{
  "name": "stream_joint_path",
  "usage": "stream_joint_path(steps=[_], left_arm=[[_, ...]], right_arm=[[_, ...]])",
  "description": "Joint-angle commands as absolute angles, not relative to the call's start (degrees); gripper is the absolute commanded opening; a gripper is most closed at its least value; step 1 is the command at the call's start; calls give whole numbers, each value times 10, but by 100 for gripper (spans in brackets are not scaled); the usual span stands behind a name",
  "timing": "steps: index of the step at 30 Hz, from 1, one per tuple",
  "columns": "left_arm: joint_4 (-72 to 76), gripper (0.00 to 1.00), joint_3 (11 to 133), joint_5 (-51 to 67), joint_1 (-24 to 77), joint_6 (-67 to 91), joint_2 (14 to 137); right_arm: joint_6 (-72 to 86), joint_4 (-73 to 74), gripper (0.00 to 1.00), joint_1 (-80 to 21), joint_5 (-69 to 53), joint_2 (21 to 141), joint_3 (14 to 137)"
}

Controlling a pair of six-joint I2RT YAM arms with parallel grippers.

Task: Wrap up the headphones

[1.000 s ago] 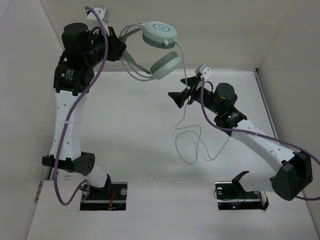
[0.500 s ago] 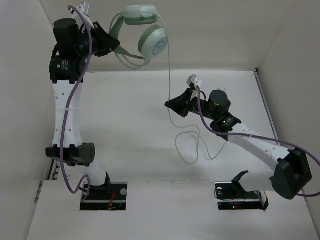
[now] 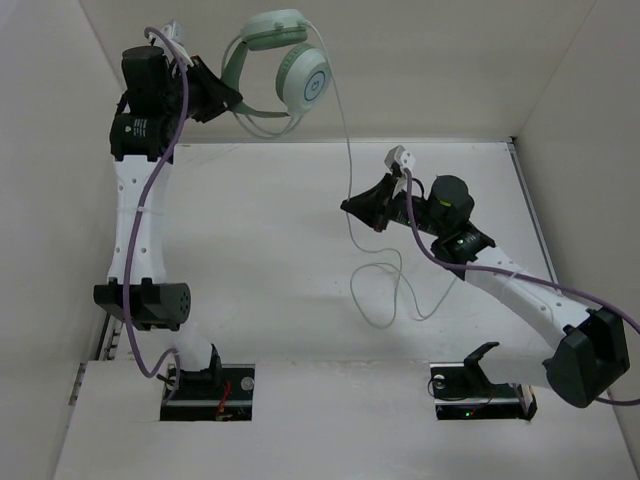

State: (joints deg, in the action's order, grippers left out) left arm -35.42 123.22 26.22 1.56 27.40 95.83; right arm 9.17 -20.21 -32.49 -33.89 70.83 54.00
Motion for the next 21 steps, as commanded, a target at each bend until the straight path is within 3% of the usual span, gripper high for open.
stream_joint_path(steps=[1,8,13,21], left_arm=[[-299,0,1232,273,36,308,931],[-319,0,1208,199,73,256,931],[-336,0,1169,64,115,182,934],[-340,0,1134,-67,136,120,961]], right_arm=[[74,-199,4,-313,-356,690,575],[-108,1,1,-352,-314,703,659],[-253,198,1,-366,-263,732,784],[-656,506,0,-420,-7,765,889]])
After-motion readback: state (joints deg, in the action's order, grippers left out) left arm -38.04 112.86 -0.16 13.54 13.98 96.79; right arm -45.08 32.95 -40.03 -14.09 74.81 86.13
